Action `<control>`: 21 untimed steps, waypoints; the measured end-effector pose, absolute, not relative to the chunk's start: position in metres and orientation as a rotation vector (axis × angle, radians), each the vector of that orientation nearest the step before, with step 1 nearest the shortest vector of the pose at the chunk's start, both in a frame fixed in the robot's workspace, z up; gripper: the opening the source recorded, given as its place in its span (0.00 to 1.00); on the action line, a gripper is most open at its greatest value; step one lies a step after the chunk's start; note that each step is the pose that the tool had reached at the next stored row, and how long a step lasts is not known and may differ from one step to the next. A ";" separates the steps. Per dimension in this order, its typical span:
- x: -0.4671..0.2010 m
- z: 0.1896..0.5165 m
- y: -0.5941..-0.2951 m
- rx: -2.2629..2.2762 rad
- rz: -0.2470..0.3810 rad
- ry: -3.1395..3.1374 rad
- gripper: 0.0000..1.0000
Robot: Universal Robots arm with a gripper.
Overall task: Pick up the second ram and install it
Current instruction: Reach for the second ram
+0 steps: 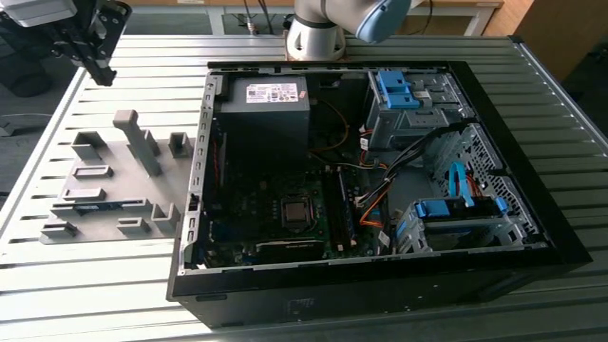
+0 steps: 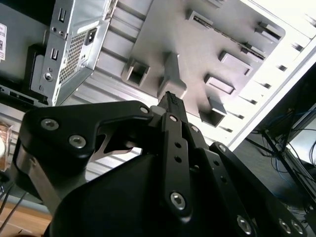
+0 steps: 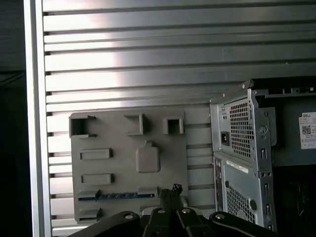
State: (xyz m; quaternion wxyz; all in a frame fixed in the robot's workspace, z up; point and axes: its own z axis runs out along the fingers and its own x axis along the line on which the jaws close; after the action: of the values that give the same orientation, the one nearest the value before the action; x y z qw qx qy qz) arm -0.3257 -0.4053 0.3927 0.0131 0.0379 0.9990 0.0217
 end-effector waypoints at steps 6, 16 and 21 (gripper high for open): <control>-0.334 0.393 -0.415 0.117 0.068 3.113 0.11; -0.350 0.392 -0.419 0.073 0.068 3.114 0.11; -0.361 0.392 -0.420 0.071 0.068 3.115 0.11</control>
State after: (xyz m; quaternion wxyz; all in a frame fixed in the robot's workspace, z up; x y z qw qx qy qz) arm -0.3608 -0.4197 0.3925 0.0127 0.0228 0.9994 0.0219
